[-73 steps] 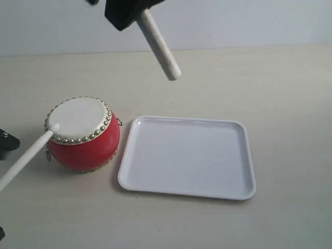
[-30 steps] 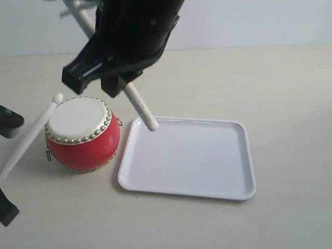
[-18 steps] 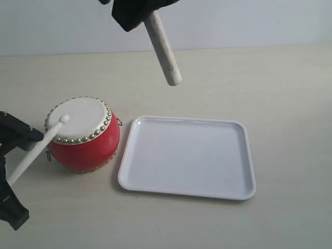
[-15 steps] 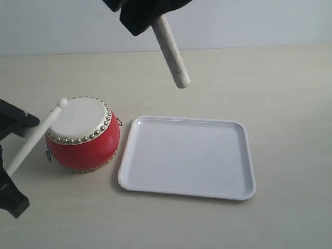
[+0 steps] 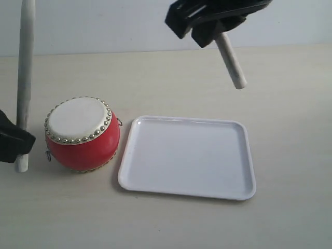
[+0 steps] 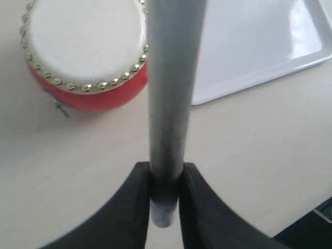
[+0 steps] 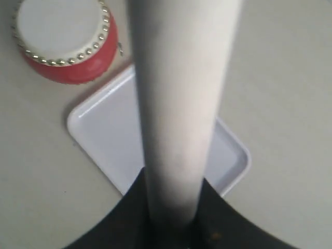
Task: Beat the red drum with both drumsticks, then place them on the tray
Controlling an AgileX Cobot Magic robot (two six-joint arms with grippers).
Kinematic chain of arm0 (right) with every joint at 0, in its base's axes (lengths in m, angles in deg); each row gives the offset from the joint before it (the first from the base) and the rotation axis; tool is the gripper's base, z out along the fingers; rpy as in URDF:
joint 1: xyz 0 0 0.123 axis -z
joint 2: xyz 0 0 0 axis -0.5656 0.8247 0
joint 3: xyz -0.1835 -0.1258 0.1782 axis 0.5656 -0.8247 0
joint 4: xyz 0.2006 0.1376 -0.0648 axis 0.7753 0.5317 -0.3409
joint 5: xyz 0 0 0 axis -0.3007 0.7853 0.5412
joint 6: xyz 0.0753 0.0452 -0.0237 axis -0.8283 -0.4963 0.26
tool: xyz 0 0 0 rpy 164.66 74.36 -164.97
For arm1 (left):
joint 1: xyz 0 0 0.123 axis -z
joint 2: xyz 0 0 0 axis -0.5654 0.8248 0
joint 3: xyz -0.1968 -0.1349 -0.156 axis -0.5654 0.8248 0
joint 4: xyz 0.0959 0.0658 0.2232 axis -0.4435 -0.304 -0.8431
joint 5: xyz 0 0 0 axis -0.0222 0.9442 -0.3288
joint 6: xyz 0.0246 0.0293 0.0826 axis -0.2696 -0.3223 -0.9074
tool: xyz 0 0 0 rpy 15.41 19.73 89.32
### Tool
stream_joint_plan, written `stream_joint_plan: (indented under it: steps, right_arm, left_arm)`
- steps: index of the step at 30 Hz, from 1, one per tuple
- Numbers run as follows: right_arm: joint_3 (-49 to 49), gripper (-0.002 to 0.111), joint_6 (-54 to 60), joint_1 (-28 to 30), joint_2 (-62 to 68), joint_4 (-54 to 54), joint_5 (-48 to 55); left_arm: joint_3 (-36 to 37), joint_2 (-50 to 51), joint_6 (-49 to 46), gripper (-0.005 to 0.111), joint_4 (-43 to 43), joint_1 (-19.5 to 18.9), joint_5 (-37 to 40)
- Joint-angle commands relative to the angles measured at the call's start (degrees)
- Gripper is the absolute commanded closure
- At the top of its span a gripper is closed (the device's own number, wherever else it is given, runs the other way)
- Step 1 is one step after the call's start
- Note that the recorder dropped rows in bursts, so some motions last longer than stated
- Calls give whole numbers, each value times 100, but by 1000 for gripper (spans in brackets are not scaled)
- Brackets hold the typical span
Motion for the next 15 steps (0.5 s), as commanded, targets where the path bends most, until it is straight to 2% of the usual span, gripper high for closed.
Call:
stream_joint_plan:
  steps: [1,9,15]
  right_arm:
    - [-371,108,49,557,6,56,-26]
    - [-1019,108,1207,885,139,45,-26]
    - [-1045,108,2330,885,1034,-9,-26]
  left_arm:
    - [-22,-31,-247,107,243,29,-439]
    - [-22,61,-473,107,258,29,-1318]
    - [-22,180,-613,107,247,29,-1704]
